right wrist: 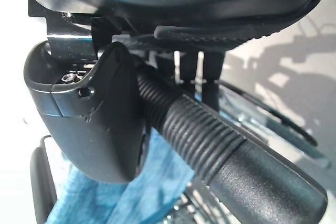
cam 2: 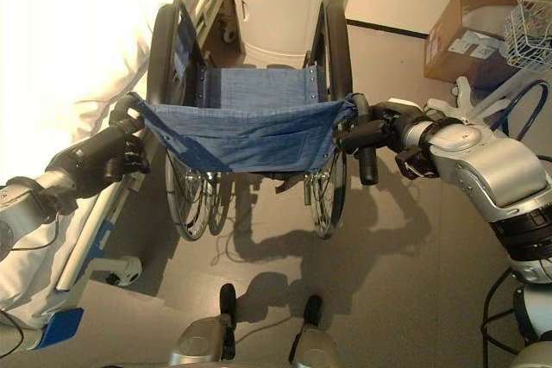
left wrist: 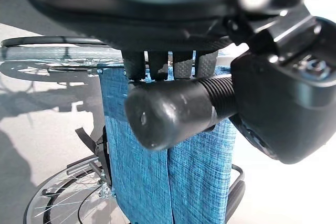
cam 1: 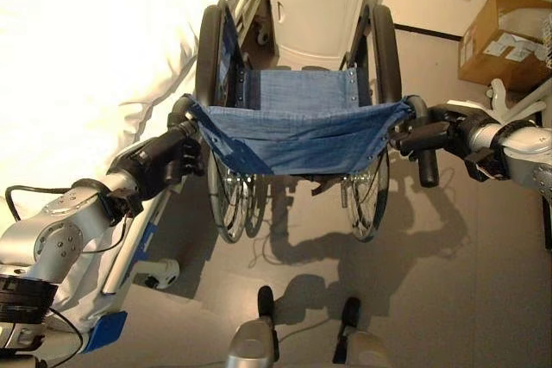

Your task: Push the wheelchair next to the bed

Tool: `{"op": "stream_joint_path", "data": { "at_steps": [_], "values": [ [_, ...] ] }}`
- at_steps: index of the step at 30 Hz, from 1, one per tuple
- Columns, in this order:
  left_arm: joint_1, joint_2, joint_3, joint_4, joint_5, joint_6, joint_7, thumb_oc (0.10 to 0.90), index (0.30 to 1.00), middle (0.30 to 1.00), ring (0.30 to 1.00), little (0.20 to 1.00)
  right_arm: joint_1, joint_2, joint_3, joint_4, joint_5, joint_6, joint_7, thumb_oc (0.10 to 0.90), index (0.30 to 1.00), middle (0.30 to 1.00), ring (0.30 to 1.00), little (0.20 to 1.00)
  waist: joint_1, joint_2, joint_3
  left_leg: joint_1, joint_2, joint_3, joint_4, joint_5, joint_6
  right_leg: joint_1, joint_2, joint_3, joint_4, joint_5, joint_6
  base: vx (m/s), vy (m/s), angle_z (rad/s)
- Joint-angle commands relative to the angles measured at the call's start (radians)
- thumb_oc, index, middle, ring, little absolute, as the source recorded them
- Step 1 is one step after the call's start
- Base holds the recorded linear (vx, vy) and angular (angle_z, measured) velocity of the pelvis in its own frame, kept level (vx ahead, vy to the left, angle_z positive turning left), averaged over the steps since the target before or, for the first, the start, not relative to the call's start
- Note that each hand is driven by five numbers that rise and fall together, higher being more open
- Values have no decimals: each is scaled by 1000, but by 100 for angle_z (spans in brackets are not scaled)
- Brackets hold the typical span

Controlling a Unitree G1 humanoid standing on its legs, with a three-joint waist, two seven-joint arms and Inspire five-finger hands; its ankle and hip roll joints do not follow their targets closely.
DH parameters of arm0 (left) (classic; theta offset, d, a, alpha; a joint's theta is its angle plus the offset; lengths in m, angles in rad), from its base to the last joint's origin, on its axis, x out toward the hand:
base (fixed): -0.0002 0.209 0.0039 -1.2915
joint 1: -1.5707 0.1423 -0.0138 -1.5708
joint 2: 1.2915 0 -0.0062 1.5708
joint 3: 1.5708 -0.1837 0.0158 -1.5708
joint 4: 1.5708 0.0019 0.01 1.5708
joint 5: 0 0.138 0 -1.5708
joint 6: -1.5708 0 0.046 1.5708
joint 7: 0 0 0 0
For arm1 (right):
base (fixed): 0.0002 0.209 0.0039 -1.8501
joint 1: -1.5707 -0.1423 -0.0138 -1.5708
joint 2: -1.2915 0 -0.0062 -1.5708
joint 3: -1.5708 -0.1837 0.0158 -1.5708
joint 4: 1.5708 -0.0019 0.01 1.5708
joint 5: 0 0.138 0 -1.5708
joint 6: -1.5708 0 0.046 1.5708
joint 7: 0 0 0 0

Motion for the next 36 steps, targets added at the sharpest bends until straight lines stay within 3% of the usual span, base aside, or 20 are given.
{"op": "stream_joint_path", "data": {
  "at_steps": [1, 13, 15, 16, 17, 18, 27, 34, 36],
  "values": [
    [-90, 63, 78, 51, -22, -97, 25, 400, 300, 300, 300, 300, 89, 28, 17, -143, 26, -163, 79, 400, 300, 300, 300, 300, -24, 41, -73, -41, 34, -56, 61, 14, -70, -25, 38, -5, 104, -54, -29, 23, 18, 6],
    [-105, 89, 79, 36, -26, -64, 43, 400, 300, 300, 300, 300, 131, 33, -19, -150, 28, -164, 56, 400, 300, 300, 300, 300, -5, 28, -87, -24, 16, -59, 51, -5, -50, 5, 33, -9, 85, -50, -18, 13, 3, 1],
    [-106, 91, 80, 41, -25, -65, 46, 624, 636, 636, 636, 636, 134, 35, -27, -147, 23, -171, 33, 400, 300, 300, 300, 300, -2, 26, -89, -22, 13, -59, 53, -8, -47, 9, 33, -10, 84, -51, -17, -6, -3, 2],
    [-111, 94, 82, 49, -27, -62, 49, 800, 900, 900, 900, 900, 133, 35, -33, -139, 17, -180, 23, 585, 578, 578, 578, 578, -1, 26, -90, -21, 11, -59, 50, -9, -45, 11, 34, -10, 82, -51, -17, -10, -3, 5],
    [-111, 94, 84, 51, -26, -62, 51, 800, 900, 900, 900, 900, 133, 35, -36, -137, 19, -182, 19, 654, 681, 681, 681, 681, 0, 26, -91, -20, 10, -60, 49, -9, -44, 12, 34, -10, 82, -51, -17, -9, -1, 4],
    [-111, 94, 86, 54, -23, -61, 54, 800, 900, 900, 900, 900, 133, 36, -40, -133, 21, -184, 11, 800, 900, 900, 900, 900, 1, 26, -92, -19, 10, -59, 48, -10, -44, 14, 34, -11, 80, -52, -17, 0, 0, 0],
    [-96, 122, 135, 99, 24, -66, 71, 800, 900, 900, 900, 900, 164, 1, -119, -111, 22, -200, -69, 800, 900, 900, 900, 900, 3, 19, -106, -8, 6, -54, 41, -19, -38, 29, 37, -12, 70, -53, -15, 0, 0, 0],
    [-50, 137, 214, 126, 21, -77, 85, 800, 900, 900, 900, 900, 244, -16, -239, -84, 70, -235, -145, 800, 900, 900, 900, 900, -1, 15, -110, -3, 7, -47, 35, -24, -35, 31, 40, -11, 66, -55, -15, 0, 0, 0],
    [-16, 138, 257, 124, 17, -80, 90, 800, 900, 900, 900, 900, 305, -22, -319, -72, 95, -258, -165, 800, 900, 900, 900, 900, -4, 13, -112, -1, 8, -44, 31, -25, -34, 30, 40, -12, 65, -56, -14, 0, 0, 0]
  ]
}}
